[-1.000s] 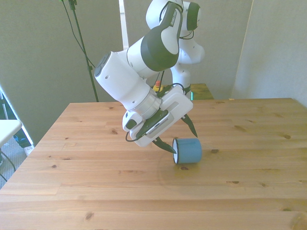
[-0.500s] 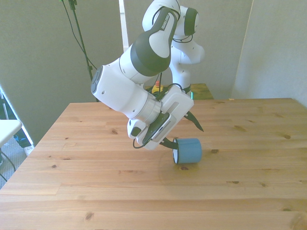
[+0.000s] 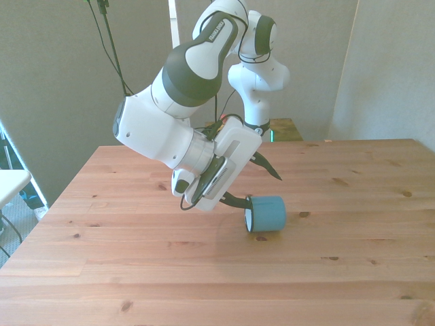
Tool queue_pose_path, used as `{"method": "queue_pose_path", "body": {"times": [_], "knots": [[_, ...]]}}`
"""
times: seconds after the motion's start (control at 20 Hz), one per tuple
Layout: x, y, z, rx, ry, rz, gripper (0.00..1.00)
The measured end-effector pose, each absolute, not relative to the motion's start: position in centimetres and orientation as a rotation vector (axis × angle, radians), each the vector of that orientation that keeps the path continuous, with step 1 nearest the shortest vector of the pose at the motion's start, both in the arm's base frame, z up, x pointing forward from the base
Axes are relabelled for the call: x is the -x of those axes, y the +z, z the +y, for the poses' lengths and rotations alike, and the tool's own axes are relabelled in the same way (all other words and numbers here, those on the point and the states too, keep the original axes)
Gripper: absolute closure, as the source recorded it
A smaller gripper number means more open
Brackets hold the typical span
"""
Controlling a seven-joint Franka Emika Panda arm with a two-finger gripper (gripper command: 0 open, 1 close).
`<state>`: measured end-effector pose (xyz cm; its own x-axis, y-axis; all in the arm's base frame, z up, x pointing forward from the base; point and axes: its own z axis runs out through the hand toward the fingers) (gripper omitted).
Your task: Flip the mug upright
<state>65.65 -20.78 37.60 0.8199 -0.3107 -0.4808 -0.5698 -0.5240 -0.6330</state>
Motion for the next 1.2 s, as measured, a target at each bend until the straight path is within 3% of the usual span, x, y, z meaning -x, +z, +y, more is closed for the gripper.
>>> {"method": "queue_pose_path", "body": {"times": [0.2,0.25,1.2], "knots": [[-65.8,36.2,-20.7,2.142,0.421,0.642,0.0],[-65.9,36.0,-20.6,2.139,0.425,0.64,1.0],[-66.1,35.1,-18.8,2.098,0.446,0.591,1.0]]}}
